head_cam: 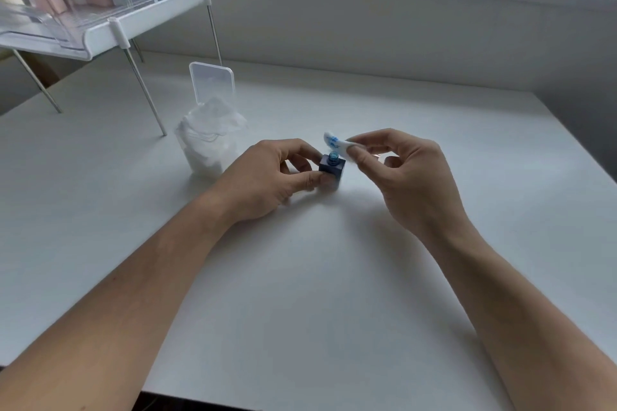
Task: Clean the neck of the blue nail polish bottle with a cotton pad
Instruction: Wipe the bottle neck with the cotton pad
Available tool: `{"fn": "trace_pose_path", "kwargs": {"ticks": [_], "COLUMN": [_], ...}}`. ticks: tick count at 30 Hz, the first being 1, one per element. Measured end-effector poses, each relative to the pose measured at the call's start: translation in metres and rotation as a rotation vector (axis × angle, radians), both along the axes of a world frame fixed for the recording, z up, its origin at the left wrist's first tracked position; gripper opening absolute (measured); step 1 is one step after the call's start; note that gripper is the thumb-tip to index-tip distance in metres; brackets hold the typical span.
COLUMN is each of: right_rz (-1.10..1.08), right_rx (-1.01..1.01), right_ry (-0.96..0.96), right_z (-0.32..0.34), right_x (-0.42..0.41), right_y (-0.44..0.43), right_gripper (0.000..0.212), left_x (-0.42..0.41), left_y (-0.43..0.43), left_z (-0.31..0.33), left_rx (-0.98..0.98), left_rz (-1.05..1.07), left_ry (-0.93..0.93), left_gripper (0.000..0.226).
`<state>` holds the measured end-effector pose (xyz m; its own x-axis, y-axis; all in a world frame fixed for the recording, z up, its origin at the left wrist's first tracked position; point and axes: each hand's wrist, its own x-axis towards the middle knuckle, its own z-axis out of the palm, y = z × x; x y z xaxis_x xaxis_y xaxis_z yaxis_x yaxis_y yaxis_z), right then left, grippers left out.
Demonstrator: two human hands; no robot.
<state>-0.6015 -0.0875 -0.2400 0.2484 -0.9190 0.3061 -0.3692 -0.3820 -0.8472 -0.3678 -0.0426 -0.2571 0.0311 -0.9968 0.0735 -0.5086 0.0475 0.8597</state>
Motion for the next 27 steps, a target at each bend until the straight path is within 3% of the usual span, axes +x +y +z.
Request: {"fn": "trace_pose_path", "kwargs": {"ticks": [16, 27], "right_rz": [0.067, 0.053], "right_rx": [0.097, 0.278], "right_ry": [0.068, -0.057], "right_z": [0.005, 0.011], "right_x": [-0.008, -0.018], "right_y": [0.007, 0.01], "right_gripper": [0.013, 0.014], "left_x": [-0.007, -0.012], "left_y": [0.002, 0.004], "left_z": [-0.003, -0.003], "left_rx": [-0.059, -0.093], "left_rz": [0.09, 0.143], "left_ry": [-0.067, -0.081], "left_gripper": [0.027, 0.035]}}
